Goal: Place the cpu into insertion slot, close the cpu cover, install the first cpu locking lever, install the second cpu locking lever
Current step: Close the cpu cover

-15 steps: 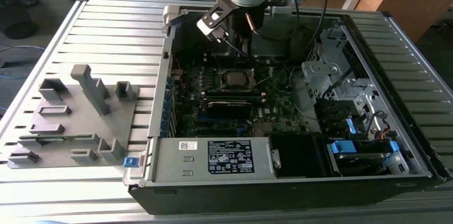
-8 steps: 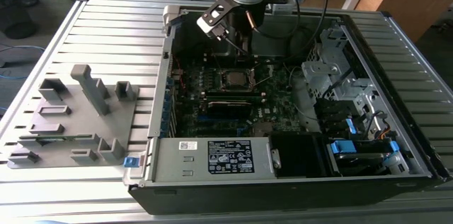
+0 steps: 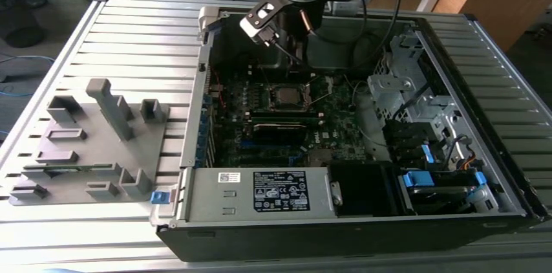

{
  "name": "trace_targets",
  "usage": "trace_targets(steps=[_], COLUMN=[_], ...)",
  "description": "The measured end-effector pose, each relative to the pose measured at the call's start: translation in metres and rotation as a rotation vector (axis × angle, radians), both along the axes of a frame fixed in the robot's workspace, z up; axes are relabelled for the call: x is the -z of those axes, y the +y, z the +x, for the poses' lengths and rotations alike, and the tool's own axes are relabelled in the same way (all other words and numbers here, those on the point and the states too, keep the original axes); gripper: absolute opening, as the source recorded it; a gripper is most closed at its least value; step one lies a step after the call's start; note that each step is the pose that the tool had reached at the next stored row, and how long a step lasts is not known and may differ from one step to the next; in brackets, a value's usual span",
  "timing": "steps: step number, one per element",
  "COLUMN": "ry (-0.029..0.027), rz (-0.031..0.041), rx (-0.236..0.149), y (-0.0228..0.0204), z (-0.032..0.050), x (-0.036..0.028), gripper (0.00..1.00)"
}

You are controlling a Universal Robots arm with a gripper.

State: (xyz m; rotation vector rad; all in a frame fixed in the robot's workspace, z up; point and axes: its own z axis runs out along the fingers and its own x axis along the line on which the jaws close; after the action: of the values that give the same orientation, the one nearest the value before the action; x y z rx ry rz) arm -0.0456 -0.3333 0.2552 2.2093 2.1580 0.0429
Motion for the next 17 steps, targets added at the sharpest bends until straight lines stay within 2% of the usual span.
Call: trace_targets(steps=[12, 17], ry=[-0.0001, 0.0001], rz=[0.0001, -0.0001], rx=[0.000, 0.000], y=[0.0000, 0.0000], z=[0.0000, 0.0000], x=[-0.0073, -0.0083], gripper=[0.11, 0.11])
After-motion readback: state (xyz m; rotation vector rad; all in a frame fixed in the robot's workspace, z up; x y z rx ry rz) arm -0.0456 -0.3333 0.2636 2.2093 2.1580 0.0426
